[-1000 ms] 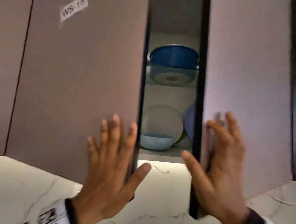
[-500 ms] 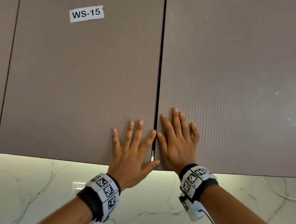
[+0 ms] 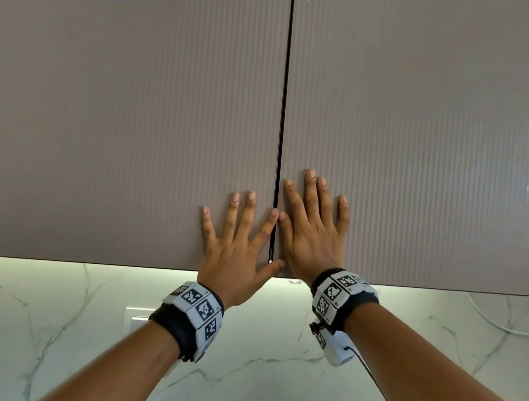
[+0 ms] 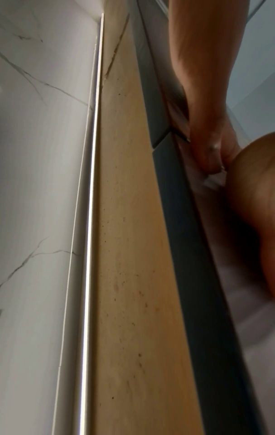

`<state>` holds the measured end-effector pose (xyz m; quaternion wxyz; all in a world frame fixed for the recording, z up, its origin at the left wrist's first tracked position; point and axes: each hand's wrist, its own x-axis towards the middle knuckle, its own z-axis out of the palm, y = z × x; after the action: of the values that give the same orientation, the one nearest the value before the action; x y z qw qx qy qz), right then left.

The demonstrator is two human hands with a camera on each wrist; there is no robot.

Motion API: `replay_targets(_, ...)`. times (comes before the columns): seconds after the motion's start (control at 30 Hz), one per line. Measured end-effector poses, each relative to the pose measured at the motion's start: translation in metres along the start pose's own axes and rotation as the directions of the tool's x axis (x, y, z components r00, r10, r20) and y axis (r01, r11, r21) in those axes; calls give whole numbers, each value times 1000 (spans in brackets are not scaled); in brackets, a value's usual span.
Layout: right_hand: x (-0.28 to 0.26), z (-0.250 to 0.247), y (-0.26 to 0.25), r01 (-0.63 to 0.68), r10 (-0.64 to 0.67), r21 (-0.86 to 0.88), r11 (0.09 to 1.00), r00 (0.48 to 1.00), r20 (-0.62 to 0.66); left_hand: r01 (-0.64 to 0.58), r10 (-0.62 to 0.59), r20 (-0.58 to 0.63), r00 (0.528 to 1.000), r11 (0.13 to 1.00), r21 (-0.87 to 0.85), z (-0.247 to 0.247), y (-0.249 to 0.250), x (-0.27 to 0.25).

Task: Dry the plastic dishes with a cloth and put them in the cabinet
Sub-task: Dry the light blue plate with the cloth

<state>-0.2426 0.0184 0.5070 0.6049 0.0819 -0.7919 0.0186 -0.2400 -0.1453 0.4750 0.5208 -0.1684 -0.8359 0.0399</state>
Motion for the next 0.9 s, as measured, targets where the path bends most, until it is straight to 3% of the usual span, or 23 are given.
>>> replay_targets(0.17,-3,-10,-3,-15,15,86,996,1000,7,12,-12,30,999,1000,-6,1,0,1)
replay_targets(0.33,-44,-27,5,57,-75,135,989,987,139,1,7,116,993,998,-69,-8,4,-15)
replay_targets(0.47,-109,-40,29,121,-165,161,980,942,293,36,14,179,984,960,-276,-5,39,-84)
replay_targets(0.57,-162,-52,54,60,-152,210,976,878,453,148,1,363,932,911,-384,12,82,-163)
replay_targets(0.63,-199,-60,72,-20,-112,217,976,807,580,221,26,532,846,892,-395,25,111,-218)
replay_targets(0.77,-283,-73,118,-171,-23,158,973,607,794,415,82,843,531,842,-344,38,174,-326)
replay_targets(0.9,-368,-88,171,-254,78,16,967,356,931,457,117,963,243,862,-220,43,226,-402)
